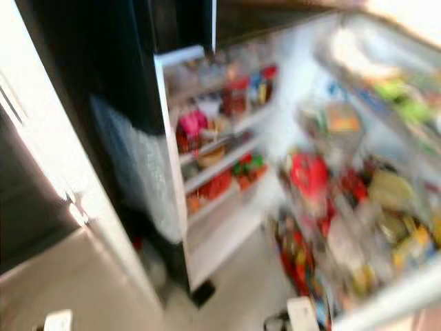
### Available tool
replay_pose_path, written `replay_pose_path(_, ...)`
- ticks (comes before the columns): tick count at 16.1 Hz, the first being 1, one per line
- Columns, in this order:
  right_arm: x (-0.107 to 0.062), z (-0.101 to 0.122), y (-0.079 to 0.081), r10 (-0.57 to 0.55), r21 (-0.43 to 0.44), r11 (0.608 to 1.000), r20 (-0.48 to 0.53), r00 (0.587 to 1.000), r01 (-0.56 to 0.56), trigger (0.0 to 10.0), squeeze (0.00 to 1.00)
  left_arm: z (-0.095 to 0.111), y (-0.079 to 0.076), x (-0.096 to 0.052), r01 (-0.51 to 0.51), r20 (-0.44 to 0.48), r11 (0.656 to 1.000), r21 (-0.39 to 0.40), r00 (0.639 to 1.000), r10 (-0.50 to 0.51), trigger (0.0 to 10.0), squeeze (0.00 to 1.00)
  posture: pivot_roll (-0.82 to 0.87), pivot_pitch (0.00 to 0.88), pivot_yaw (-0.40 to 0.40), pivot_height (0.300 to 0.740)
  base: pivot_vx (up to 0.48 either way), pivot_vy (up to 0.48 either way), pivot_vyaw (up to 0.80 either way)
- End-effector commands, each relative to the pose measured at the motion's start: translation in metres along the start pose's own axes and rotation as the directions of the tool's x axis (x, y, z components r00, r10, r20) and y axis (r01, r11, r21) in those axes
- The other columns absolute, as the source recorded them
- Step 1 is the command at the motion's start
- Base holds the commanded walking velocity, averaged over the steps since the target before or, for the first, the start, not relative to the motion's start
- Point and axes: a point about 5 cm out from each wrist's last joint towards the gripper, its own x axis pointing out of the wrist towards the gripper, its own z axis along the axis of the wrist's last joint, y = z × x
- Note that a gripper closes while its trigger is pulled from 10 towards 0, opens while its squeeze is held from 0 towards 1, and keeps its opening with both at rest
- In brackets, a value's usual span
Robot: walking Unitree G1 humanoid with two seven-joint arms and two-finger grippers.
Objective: Restocking fridge
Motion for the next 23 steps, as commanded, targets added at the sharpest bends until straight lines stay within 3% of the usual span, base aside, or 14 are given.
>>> replay_pose_path(1, 0.000, -0.001, -0.001, -0.002, 0.009, 1.000, -0.004, 1.000, 0.002, 10.0, 0.00, -0.009, 0.000, -0.001, 0.000, -0.036, 1.000, 0.006, 0.999, 0.000, 10.0, 0.00, -0.02, 0.000, 0.019, 0.740, -0.277, 0.352, 0.00)
replay_pose_path(10, 0.000, -0.004, -0.002, -0.040, -0.021, 0.999, -0.043, 0.998, 0.040, 10.0, 0.00, -0.009, 0.000, -0.001, 0.013, -0.035, 1.000, 0.021, 0.999, -0.012, 10.0, 0.00, -0.01, 0.000, 0.019, 0.740, -0.031, 0.036, -0.32)
replay_pose_path(16, -0.001, -0.008, -0.001, -0.054, 0.074, 0.996, -0.054, 0.997, 0.058, 10.0, 0.00, -0.010, 0.000, -0.002, 0.023, -0.040, 0.999, 0.027, 0.999, -0.022, 10.0, 0.00, -0.02, 0.000, 0.024, 0.740, 0.000, 0.000, 0.00)
replay_pose_path(19, -0.003, -0.014, 0.001, -0.092, 0.247, 0.963, -0.087, 0.992, 0.110, 10.0, 0.00, -0.011, 0.001, -0.002, 0.025, -0.041, 0.999, 0.030, 0.999, -0.023, 10.0, 0.00, -0.02, 0.000, 0.026, 0.740, 0.000, 0.000, 0.00)
replay_pose_path(20, -0.004, -0.017, 0.002, -0.122, 0.358, 0.921, -0.101, 0.987, 0.151, 10.0, 0.00, -0.011, 0.001, -0.002, 0.025, -0.041, 0.999, 0.030, 0.999, -0.024, 10.0, 0.00, -0.02, 0.000, 0.028, 0.740, 0.000, 0.000, 0.00)
replay_pose_path(23, -0.006, -0.019, 0.002, -0.174, 0.451, 0.869, -0.110, 0.979, 0.205, 10.0, 0.00, -0.011, 0.001, -0.002, 0.024, -0.042, 0.999, 0.032, 0.999, -0.023, 10.0, 0.00, -0.03, 0.000, 0.033, 0.740, 0.000, 0.000, 0.00)
